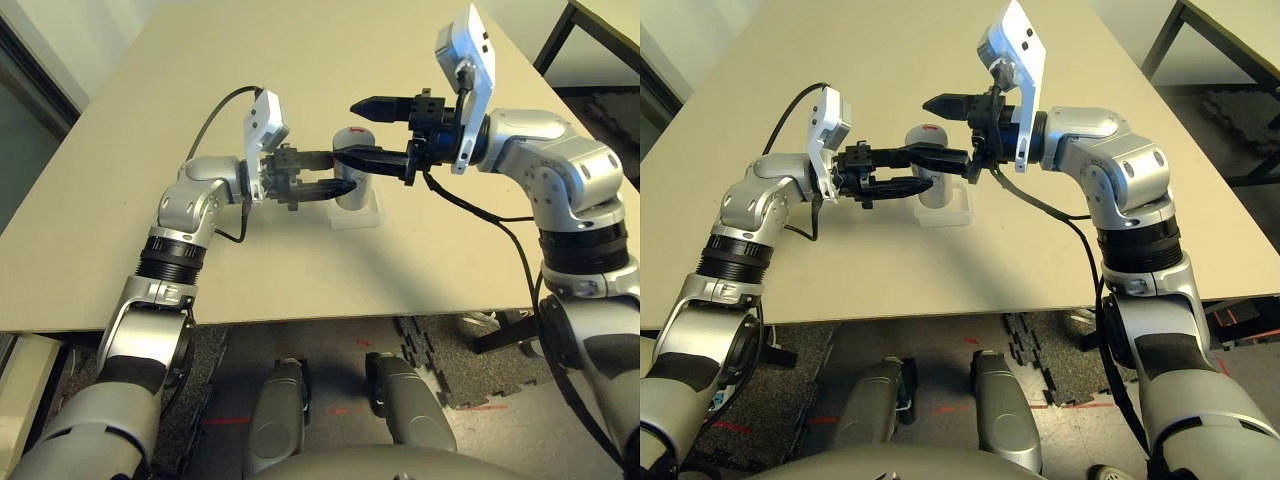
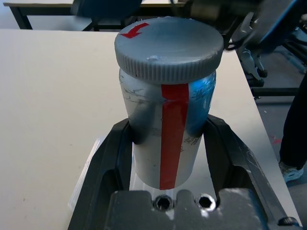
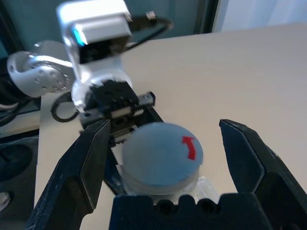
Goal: Pour the medicine from the bottle into the box.
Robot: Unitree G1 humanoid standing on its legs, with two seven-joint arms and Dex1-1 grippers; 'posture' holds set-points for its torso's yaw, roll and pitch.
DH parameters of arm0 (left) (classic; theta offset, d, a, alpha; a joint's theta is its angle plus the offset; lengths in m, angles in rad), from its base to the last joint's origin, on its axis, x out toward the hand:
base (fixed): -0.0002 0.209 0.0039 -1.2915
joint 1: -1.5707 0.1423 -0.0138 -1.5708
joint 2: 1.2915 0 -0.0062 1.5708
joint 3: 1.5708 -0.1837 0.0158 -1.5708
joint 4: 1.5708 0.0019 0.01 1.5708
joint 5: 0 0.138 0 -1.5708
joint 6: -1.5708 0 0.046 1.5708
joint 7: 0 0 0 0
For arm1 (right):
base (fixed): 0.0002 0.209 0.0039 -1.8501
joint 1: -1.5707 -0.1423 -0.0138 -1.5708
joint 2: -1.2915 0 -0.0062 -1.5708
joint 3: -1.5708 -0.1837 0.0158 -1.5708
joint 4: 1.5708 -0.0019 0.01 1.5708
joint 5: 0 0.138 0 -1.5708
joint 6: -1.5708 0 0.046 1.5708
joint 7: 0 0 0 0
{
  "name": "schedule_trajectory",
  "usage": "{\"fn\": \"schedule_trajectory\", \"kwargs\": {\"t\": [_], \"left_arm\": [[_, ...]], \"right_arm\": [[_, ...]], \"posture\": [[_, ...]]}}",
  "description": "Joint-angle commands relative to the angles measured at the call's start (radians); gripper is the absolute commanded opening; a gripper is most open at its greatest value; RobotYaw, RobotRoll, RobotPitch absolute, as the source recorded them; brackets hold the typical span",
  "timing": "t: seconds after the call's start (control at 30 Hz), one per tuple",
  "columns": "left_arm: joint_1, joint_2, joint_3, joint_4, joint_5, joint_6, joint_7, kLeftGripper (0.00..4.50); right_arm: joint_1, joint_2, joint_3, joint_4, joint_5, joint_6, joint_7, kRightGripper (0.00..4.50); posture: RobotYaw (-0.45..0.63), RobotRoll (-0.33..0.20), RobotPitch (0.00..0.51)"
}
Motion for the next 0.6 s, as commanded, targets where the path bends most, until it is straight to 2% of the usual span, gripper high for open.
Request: {"fn": "schedule_trajectory", "kwargs": {"t": [0.03,0.3,0.6], "left_arm": [[0.017,-0.003,0.002,-0.028,-0.001,0.015,0.008,2.37],[0.026,-0.004,0.004,-0.035,-0.002,0.018,0.015,2.37],[0.022,-0.005,0.006,-0.014,0.001,0.007,0.013,2.37]], "right_arm": [[-0.016,0.002,0.014,0.024,-0.017,-0.025,0.016,4.5],[-0.013,-0.01,-0.001,0.047,-0.037,-0.036,0.025,4.5],[0.041,-0.078,-0.053,0.003,-0.014,-0.006,0.013,4.5]], "posture": [[-0.06,0.0,0.125],[-0.07,0.0,0.129],[-0.08,0.0,0.133]]}}
